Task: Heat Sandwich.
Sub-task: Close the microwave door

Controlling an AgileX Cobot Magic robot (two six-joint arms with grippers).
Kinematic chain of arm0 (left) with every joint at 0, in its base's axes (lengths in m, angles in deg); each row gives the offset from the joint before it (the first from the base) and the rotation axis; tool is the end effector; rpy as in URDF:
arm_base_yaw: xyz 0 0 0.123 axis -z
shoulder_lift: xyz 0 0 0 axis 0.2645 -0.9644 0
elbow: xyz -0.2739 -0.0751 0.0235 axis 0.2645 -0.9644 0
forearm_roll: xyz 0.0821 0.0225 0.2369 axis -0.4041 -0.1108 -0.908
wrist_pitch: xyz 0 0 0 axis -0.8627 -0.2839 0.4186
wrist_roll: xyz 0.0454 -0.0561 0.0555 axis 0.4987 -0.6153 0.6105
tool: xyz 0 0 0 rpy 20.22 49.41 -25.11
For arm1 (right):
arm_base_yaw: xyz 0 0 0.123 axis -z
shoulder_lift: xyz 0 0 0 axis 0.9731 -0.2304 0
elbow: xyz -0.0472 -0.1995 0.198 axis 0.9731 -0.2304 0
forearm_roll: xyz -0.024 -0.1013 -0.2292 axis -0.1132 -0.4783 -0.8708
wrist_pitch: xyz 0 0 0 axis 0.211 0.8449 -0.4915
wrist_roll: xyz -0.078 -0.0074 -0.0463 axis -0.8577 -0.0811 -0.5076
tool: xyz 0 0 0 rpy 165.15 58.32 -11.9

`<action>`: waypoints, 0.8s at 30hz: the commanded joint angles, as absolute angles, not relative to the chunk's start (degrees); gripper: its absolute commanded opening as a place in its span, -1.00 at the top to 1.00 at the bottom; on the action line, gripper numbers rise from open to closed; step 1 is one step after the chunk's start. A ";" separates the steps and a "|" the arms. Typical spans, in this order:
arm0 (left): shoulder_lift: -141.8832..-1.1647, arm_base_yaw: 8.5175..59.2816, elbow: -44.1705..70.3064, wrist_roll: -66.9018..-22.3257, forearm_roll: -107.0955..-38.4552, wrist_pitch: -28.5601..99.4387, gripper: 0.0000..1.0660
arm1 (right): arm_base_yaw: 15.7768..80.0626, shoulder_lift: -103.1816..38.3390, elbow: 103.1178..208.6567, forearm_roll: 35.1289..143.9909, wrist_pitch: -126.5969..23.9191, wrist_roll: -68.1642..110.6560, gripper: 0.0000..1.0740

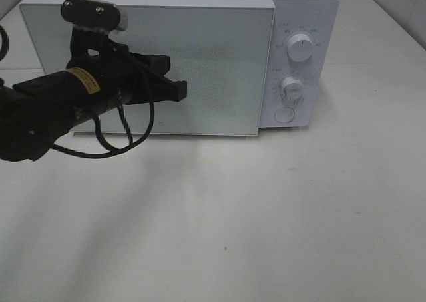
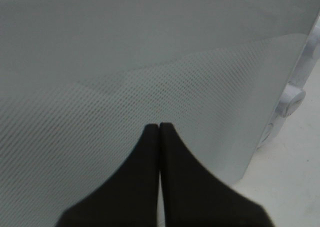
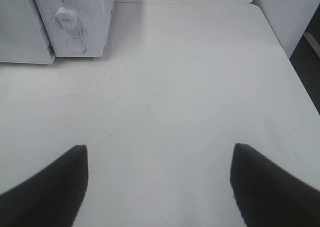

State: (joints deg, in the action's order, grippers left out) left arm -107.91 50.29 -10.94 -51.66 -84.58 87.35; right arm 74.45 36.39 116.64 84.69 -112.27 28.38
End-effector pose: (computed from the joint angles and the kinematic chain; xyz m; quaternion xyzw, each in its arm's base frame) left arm 0.3007 -0.2066 0.1768 0.1898 0.7584 -0.2033 0.5895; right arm -0.0026 -0.0065 0.2809 0.0030 0.8379 -0.0181 0.5455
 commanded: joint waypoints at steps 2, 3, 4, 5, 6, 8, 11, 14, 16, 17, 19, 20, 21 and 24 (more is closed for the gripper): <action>-110.54 51.49 -6.01 -51.55 -83.38 86.49 1.00 | 74.68 38.05 116.58 84.69 -111.81 27.81 -0.40; -111.00 51.49 -5.32 -51.55 -83.26 86.15 1.00 | 74.68 38.05 116.58 84.69 -111.81 27.81 -0.40; -111.00 51.49 -5.32 -51.55 -83.26 86.15 1.00 | 74.68 38.05 116.58 84.69 -111.81 27.81 -0.40; -111.40 51.78 -4.52 -51.55 -83.26 85.86 1.00 | 74.68 38.05 116.58 84.69 -111.81 27.81 -0.40; -112.26 52.06 -3.09 -51.55 -83.26 85.57 1.00 | 74.68 38.05 116.58 84.69 -111.81 27.81 -0.40; -112.72 52.12 -2.23 -51.55 -83.26 85.29 1.00 | 74.68 38.05 116.58 84.69 -111.81 27.81 -0.40; -114.44 52.41 0.63 -51.55 -83.26 84.20 1.00 | 74.68 38.05 116.58 84.69 -111.81 27.81 -0.40; -115.70 52.41 2.24 -51.55 -83.09 83.40 1.00 | 74.68 38.05 116.58 84.69 -111.81 27.81 -0.40; -116.04 52.41 2.93 -51.55 -82.52 83.40 1.00 | 74.68 38.05 116.58 84.69 -111.81 27.81 -0.40; -116.33 52.41 3.21 -51.55 -81.83 83.40 1.00 | 74.68 38.05 116.58 84.69 -111.81 27.81 -0.40; -116.79 52.41 4.07 -51.32 -80.85 83.40 1.00 | 74.68 38.05 116.58 84.69 -111.81 27.81 -0.40; -117.13 52.41 4.53 -50.74 -80.17 83.28 1.00 | 74.68 38.05 116.58 84.69 -111.81 27.81 -0.40; -117.36 52.41 4.87 -50.17 -79.48 83.22 1.00 | 74.68 38.05 116.58 84.69 -111.81 27.81 -0.40; -118.39 52.41 6.48 -47.88 -76.04 83.05 1.00 | 74.68 38.05 116.58 84.69 -111.81 27.81 -0.40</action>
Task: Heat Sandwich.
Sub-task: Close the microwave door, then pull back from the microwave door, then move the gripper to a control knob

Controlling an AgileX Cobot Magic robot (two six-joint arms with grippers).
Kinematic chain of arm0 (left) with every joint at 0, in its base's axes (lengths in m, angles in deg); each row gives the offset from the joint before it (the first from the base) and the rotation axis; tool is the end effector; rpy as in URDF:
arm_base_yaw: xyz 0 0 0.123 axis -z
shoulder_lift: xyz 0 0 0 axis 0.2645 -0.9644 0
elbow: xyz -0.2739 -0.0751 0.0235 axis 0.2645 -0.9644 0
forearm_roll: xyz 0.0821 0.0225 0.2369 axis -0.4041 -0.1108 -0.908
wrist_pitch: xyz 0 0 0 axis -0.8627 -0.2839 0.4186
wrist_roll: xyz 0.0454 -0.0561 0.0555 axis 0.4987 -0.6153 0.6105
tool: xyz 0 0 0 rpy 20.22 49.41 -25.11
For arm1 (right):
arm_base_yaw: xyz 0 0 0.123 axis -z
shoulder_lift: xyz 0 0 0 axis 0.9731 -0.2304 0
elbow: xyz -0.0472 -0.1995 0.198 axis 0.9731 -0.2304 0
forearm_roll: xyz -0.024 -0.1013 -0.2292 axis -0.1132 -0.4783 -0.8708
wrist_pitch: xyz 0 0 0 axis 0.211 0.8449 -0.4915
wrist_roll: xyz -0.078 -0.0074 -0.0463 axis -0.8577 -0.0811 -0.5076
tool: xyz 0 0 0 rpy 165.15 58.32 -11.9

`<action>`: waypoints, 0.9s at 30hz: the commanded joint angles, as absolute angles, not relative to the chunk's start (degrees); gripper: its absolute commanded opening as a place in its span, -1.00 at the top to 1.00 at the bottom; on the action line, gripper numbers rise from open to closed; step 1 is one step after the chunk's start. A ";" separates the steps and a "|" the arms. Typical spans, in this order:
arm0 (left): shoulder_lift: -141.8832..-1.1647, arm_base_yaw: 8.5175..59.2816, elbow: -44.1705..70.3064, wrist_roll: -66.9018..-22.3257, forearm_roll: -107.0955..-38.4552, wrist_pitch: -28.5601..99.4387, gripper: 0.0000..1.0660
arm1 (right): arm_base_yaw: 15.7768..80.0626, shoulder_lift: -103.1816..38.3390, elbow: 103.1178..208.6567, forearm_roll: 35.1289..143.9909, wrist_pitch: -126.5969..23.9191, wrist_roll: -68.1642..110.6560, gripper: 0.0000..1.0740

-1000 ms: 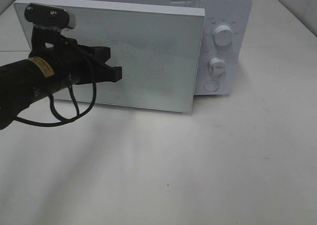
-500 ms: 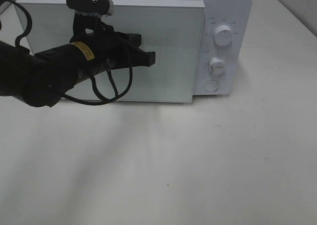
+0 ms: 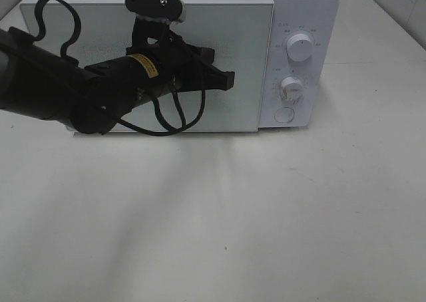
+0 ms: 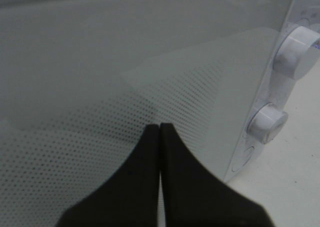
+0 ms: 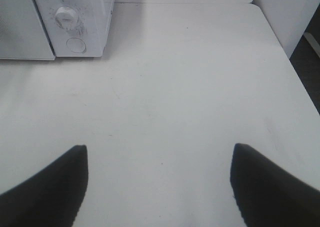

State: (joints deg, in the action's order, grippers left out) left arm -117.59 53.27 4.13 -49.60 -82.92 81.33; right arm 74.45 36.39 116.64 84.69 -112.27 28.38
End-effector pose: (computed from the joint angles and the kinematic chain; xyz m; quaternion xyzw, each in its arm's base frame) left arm 0.3371 -0.2576 0.1700 0.2103 0.7567 -0.2096 0.5824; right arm -0.0026 -0.0065 0.2809 0.0030 0.8379 -0.0181 0.5455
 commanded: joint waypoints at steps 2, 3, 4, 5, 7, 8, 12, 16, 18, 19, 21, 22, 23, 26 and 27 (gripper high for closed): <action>-118.51 52.41 7.11 -47.08 -75.12 82.99 1.00 | 74.68 38.05 116.58 84.69 -111.81 27.81 -0.40; -119.19 52.35 8.66 -45.65 -73.75 82.71 1.00 | 74.68 38.05 116.58 84.69 -111.81 27.81 -0.40; -119.60 52.35 9.34 -45.36 -73.75 82.42 1.00 | 74.68 38.05 116.58 84.69 -111.81 27.81 -0.40; -119.88 52.23 10.26 -45.24 -73.81 81.85 1.00 | 74.68 38.05 116.58 84.69 -111.81 27.81 -0.40; -120.23 52.23 10.83 -45.24 -73.81 81.33 1.00 | 74.68 38.05 116.58 84.69 -111.81 27.81 -0.40; -120.40 52.23 11.58 -45.24 -73.81 80.59 1.00 | 74.68 38.05 116.58 84.69 -111.81 27.81 -0.40; -120.40 52.35 11.58 -45.24 -74.21 80.30 1.00 | 74.68 38.05 116.58 84.69 -111.81 27.81 -0.40; -120.40 52.35 11.58 -45.30 -74.27 80.30 1.00 | 74.68 38.05 116.58 84.69 -111.81 27.81 -0.40; -120.34 52.35 11.58 -45.30 -74.27 80.24 1.00 | 74.68 38.05 116.58 84.69 -111.81 27.81 -0.40; -120.34 52.35 11.58 -45.30 -74.27 80.24 1.00 | 74.68 38.05 116.58 84.69 -111.81 27.81 -0.40; -120.34 52.35 11.58 -45.30 -74.32 80.24 1.00 | 74.68 38.05 116.58 84.69 -111.81 27.81 -0.40; -120.34 52.35 11.58 -45.30 -74.38 80.24 1.00 | 74.68 38.05 116.58 84.69 -111.81 27.81 -0.40; -120.28 52.35 11.46 -45.30 -74.44 80.24 1.00 | 74.68 38.05 116.58 84.69 -111.81 27.81 -0.40; -119.42 52.69 10.32 -45.36 -74.44 80.24 1.00 | 74.68 38.05 116.58 84.69 -111.81 27.81 -0.40; -118.96 52.75 9.63 -45.36 -74.44 80.30 1.00 | 74.68 38.05 116.58 84.69 -111.81 27.81 -0.40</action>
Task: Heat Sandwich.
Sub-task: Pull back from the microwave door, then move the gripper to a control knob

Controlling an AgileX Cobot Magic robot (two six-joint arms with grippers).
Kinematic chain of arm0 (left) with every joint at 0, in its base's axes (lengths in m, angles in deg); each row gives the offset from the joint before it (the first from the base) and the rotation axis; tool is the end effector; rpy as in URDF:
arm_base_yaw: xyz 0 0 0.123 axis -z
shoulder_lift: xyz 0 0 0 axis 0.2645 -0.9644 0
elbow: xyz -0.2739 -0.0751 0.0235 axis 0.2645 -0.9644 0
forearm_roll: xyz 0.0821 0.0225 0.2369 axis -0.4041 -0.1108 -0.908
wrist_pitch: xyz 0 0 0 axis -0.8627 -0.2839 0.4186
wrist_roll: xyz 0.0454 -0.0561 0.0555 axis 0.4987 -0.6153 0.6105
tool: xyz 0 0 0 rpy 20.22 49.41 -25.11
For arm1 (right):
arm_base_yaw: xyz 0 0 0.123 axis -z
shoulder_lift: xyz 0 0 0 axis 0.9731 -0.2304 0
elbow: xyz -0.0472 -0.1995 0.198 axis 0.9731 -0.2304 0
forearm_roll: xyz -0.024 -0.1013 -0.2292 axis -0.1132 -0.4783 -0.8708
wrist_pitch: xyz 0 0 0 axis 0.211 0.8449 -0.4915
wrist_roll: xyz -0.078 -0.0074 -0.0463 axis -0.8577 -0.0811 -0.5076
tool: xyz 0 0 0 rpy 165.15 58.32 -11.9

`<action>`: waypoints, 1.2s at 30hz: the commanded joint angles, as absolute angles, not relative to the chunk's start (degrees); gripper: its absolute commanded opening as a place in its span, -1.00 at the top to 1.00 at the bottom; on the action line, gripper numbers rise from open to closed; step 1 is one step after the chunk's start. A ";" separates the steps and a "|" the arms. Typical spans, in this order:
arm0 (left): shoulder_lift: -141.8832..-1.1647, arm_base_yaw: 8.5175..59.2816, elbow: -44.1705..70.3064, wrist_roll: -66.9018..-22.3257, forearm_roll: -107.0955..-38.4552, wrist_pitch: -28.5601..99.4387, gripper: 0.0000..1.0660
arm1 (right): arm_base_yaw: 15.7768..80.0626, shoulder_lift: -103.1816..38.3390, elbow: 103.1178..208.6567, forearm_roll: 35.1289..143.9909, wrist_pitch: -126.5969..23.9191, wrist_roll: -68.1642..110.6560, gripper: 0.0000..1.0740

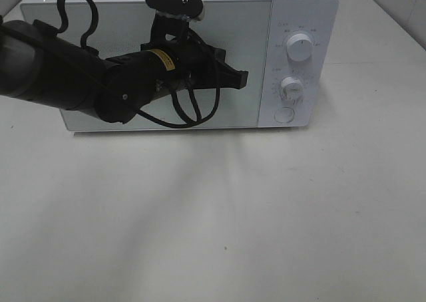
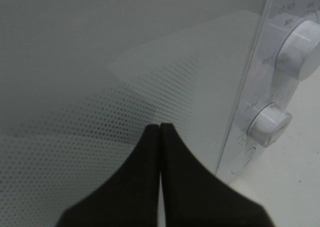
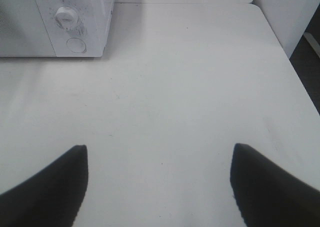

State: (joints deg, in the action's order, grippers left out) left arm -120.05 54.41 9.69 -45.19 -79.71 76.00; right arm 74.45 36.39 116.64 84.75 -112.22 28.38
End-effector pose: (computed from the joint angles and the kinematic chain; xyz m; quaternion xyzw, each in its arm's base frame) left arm 0.3472 -0.2742 0.1698 0.2249 0.7656 -0.1942 0.5706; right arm -0.0025 -0.0064 0.2810 0.0030 0.8377 -0.0175 0.5458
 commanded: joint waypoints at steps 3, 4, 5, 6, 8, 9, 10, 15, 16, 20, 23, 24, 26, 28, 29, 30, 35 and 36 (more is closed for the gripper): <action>-117.76 53.27 7.62 -45.36 -74.44 80.59 1.00 | 74.68 38.05 116.58 84.69 -111.81 27.81 -0.40; -117.36 53.61 6.94 -45.36 -74.44 80.59 1.00 | 74.68 38.05 116.58 84.69 -111.81 27.81 -0.40; -116.90 53.84 6.36 -45.36 -74.44 80.53 1.00 | 74.68 38.05 116.58 84.69 -111.81 27.81 -0.40; -115.93 54.53 5.05 -45.36 -74.44 80.24 1.00 | 74.68 38.05 116.58 84.69 -111.81 27.81 -0.40; -115.30 54.87 4.30 -45.36 -74.49 80.24 1.00 | 74.68 38.05 116.58 84.69 -111.81 27.81 -0.40; -114.78 55.10 3.67 -45.36 -74.55 80.24 1.00 | 74.68 38.05 116.58 84.69 -111.81 27.81 -0.40; -114.09 55.50 2.87 -45.36 -74.55 80.24 1.00 | 74.68 38.05 116.58 84.69 -111.81 27.81 -0.40; -110.03 57.16 -2.34 -45.30 -74.72 80.13 1.00 | 74.68 38.05 116.58 84.69 -111.81 27.81 -0.40; -110.03 57.16 -2.34 -45.30 -74.72 80.13 1.00 | 74.68 38.05 116.58 84.69 -111.81 27.81 -0.40; -106.76 57.96 -6.58 -45.87 -74.32 76.98 1.00 | 74.68 38.05 116.58 84.69 -111.81 27.81 -0.40; -105.39 58.36 -7.27 -46.68 -74.32 72.97 0.83 | 74.68 38.05 116.58 84.69 -111.81 27.81 -0.40; -104.13 58.36 -7.27 -46.85 -74.44 66.55 0.45 | 74.68 38.05 116.58 84.69 -111.81 27.81 -0.40; -103.49 58.36 -7.27 -46.85 -74.44 63.69 0.15 | 74.68 38.05 116.58 84.69 -111.81 27.81 -0.40; -102.46 58.36 -7.27 -46.85 -74.44 59.10 -0.46 | 74.68 38.05 116.58 84.69 -111.81 27.81 -0.40; -101.43 58.36 -7.27 -47.02 -74.32 54.52 -0.91 | 74.68 38.05 116.58 84.69 -111.81 27.81 -0.40; -100.86 58.36 -7.27 -46.91 -74.32 52.34 -0.88 | 74.68 38.05 116.58 84.69 -111.81 27.81 -0.40; -98.74 58.36 -7.27 -46.73 -74.61 43.86 -0.86 | 74.68 38.05 116.58 84.69 -111.81 27.81 -0.40; -98.17 58.36 -7.27 -46.10 -74.90 41.00 -0.86 | 74.68 38.05 116.58 84.69 -111.81 27.81 -0.40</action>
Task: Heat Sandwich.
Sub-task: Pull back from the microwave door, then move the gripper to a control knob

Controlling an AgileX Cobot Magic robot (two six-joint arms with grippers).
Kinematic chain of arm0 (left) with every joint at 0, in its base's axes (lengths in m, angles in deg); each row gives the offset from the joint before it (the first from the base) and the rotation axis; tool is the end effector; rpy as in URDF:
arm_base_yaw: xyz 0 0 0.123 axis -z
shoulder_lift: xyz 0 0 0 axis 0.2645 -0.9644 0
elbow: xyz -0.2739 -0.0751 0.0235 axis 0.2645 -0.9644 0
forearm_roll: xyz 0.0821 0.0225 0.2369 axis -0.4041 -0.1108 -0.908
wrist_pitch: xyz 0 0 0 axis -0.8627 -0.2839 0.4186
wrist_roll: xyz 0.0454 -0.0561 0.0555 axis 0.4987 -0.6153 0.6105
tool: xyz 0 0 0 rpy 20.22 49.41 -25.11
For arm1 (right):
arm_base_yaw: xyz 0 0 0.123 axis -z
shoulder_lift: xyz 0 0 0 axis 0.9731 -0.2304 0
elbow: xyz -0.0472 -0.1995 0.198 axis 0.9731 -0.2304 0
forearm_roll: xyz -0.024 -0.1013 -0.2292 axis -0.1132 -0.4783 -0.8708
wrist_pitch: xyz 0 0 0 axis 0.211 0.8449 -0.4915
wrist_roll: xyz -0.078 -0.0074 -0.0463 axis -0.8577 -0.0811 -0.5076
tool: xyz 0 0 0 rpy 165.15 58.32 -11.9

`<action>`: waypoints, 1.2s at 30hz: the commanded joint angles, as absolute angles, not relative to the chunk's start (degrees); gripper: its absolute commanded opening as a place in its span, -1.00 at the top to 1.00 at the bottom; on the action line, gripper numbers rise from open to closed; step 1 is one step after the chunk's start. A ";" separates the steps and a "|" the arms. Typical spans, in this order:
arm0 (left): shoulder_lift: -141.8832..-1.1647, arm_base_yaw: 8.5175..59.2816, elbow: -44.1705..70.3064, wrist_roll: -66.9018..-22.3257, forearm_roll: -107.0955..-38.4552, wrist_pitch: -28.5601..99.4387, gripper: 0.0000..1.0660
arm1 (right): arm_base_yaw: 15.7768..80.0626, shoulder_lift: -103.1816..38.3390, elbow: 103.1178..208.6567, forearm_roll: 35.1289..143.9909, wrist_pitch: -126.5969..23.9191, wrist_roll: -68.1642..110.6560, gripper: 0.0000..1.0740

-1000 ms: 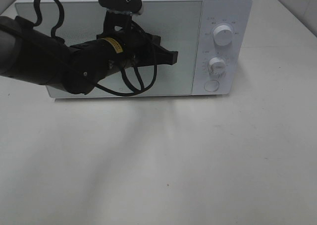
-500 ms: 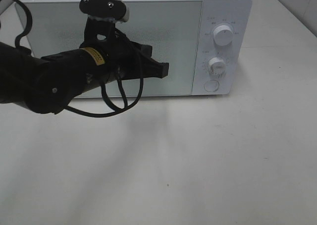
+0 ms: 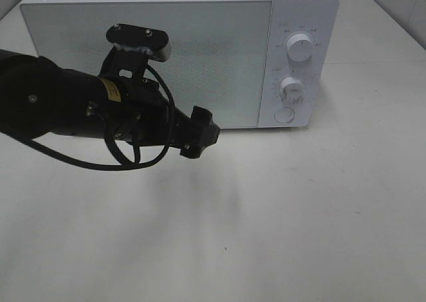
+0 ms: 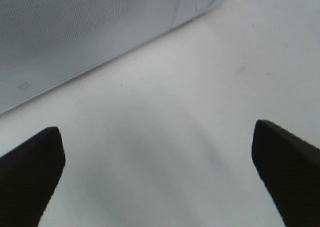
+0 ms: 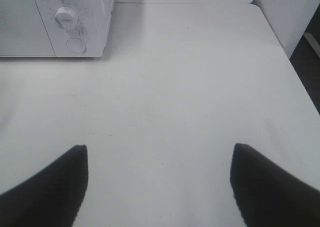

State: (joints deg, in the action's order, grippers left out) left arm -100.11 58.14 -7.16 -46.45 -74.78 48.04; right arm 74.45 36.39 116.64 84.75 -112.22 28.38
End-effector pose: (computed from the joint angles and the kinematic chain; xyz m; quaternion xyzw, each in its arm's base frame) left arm 0.2520 -0.2327 0.1875 0.2504 0.8733 -0.1858 0.3744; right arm -0.0025 -0.0064 0.2810 0.0030 0.8377 -0.0175 0.5458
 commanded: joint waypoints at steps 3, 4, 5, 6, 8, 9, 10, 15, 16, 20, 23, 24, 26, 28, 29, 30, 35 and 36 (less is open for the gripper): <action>-95.42 57.91 -7.16 -44.73 -78.10 31.31 -0.86 | 74.68 38.05 116.58 84.69 -111.81 27.81 -0.40; -95.42 57.91 -7.16 -44.73 -78.10 31.31 -0.86 | 74.68 38.05 116.58 84.69 -111.81 27.81 -0.40; -94.44 57.91 -7.16 -44.73 -78.16 28.56 -0.85 | 74.68 38.05 116.58 84.69 -111.81 27.81 -0.40; -92.55 57.51 -6.70 -44.73 -78.50 24.04 -0.85 | 74.68 38.05 116.58 84.69 -111.81 27.81 -0.40; -90.72 56.59 -6.30 -44.79 -78.50 20.54 -0.84 | 74.68 38.05 116.58 84.69 -111.81 27.81 -0.40; -90.72 56.59 -6.30 -44.79 -78.50 20.54 -0.84 | 74.68 38.05 116.58 84.69 -111.81 27.81 -0.40; -89.69 55.67 -6.07 -45.01 -78.50 18.59 -0.84 | 74.68 38.05 116.58 84.69 -111.81 27.81 -0.40; -84.42 46.68 -5.55 -45.99 -78.50 10.17 -0.84 | 74.68 38.05 116.58 84.69 -111.81 27.81 -0.40; -83.38 44.73 -5.55 -45.99 -78.50 8.85 -0.84 | 74.68 38.05 116.58 84.69 -111.81 27.81 -0.40; -79.32 36.99 -5.55 -45.99 -78.50 4.33 -0.84 | 74.68 38.05 116.58 84.69 -111.81 27.81 -0.40; -77.31 33.27 -5.55 -45.99 -78.50 2.04 -0.84 | 74.68 38.05 116.58 84.69 -111.81 27.81 -0.40; -74.96 29.37 -5.55 -45.93 -78.79 -0.14 -0.84 | 74.68 38.05 116.58 84.69 -111.81 27.81 -0.40; -72.73 25.82 -5.55 -45.93 -79.25 -2.26 -0.84 | 74.68 38.05 116.58 84.69 -111.81 27.81 -0.40; -71.87 24.56 -5.55 -45.93 -79.54 -3.18 -0.84 | 74.68 38.05 116.58 84.69 -111.81 27.81 -0.40; -69.63 21.75 -5.55 -45.93 -80.57 -5.76 -0.84 | 74.68 38.05 116.58 84.69 -111.81 27.81 -0.40; -68.83 20.78 -5.55 -45.93 -81.08 -7.13 -0.84 | 74.68 38.05 116.58 84.69 -111.81 27.81 -0.40; -63.33 16.25 -6.70 -45.93 -83.03 -12.92 -0.83 | 74.68 38.05 116.58 84.69 -111.81 27.81 -0.40; -60.58 15.39 -8.48 -45.93 -83.15 -14.01 -0.83 | 74.68 38.05 116.58 84.69 -111.81 27.81 -0.40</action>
